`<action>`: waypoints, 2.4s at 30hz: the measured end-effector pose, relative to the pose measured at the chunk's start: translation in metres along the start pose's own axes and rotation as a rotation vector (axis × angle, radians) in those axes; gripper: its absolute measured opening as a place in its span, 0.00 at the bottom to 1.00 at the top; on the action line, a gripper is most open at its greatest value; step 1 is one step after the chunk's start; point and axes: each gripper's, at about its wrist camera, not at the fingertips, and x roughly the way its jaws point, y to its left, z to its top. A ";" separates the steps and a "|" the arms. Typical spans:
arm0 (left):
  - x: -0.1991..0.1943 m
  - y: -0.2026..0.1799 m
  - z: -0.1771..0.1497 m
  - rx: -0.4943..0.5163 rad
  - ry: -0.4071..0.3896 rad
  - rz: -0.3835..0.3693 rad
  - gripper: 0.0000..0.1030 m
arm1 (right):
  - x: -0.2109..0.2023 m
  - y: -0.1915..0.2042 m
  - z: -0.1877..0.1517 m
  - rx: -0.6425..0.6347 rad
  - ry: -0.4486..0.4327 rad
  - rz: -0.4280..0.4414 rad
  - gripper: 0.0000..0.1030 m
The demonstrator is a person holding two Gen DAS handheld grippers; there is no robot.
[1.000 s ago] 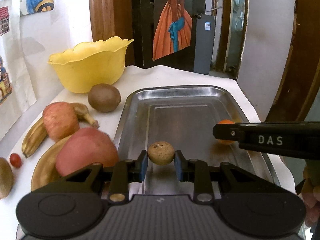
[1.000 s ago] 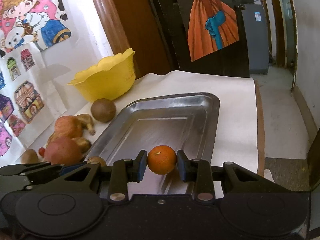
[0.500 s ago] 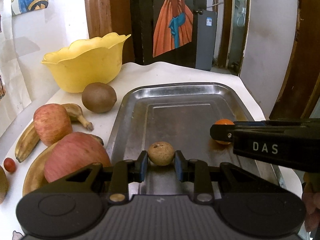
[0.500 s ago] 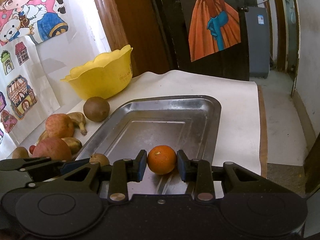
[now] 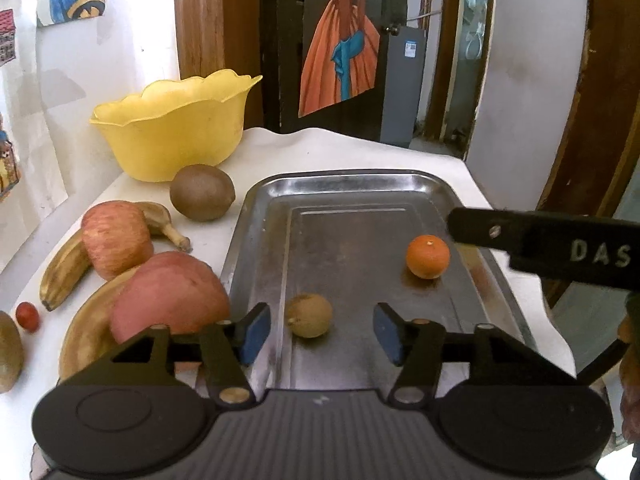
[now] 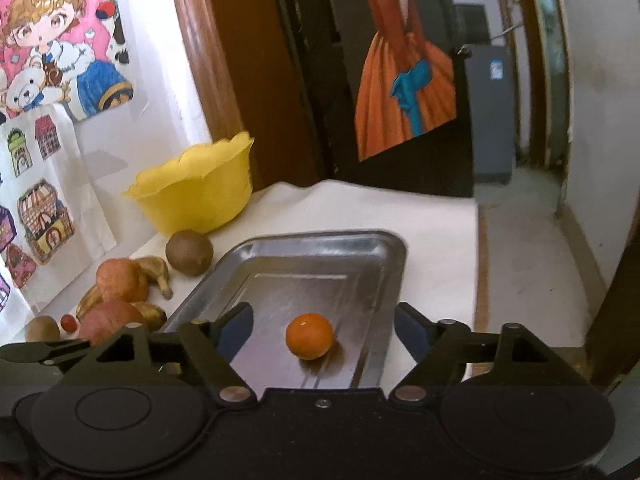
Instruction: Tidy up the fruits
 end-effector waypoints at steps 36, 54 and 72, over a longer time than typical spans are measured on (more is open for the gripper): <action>-0.130 0.149 -0.072 -0.009 -0.045 0.242 0.99 | -0.100 0.165 -0.090 0.074 0.069 -0.327 0.99; -0.147 0.143 -0.088 -0.034 -0.012 0.328 0.99 | -0.118 0.161 -0.099 0.120 0.107 -0.267 0.99; -0.121 0.185 -0.074 -0.103 -0.062 0.244 0.99 | -0.065 0.198 -0.074 -0.014 0.137 -0.193 0.99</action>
